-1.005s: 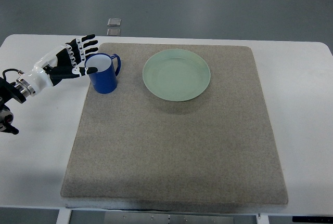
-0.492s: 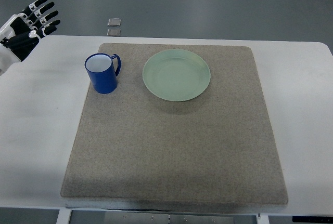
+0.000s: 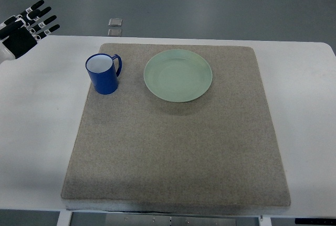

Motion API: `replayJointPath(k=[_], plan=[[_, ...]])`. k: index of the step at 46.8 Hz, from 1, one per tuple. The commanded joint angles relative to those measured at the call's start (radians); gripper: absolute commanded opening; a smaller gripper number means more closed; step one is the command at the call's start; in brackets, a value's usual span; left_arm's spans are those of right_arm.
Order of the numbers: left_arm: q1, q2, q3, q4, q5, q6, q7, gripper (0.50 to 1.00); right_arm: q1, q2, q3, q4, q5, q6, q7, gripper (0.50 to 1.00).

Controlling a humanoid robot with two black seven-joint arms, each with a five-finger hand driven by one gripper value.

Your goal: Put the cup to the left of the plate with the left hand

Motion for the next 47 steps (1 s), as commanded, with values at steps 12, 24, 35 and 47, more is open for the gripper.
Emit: replayJointPath(k=[12,24,35,47], plan=[[-0.070,-0.073,0.016,0.053,-0.111,0.000,0.154,0.999,0.000,0.000,0.000,-0.001,0.000,0.000,0.000,0.932],[-0.097,-0.118,0.016,0.082,-0.102,0.000,0.154,0.999,0.000,0.000,0.000,-0.001,0.000,0.000,0.000,0.932],[-0.105,-0.116,0.015,0.084,-0.102,0.000,0.153,0.999,0.000,0.000,0.000,-0.001,0.000,0.000,0.000,0.932],[-0.105,-0.115,0.012,0.084,-0.102,0.000,0.153,0.999,-0.003,0.000,0.000,0.013,0.000,0.015,-0.002,0.932]])
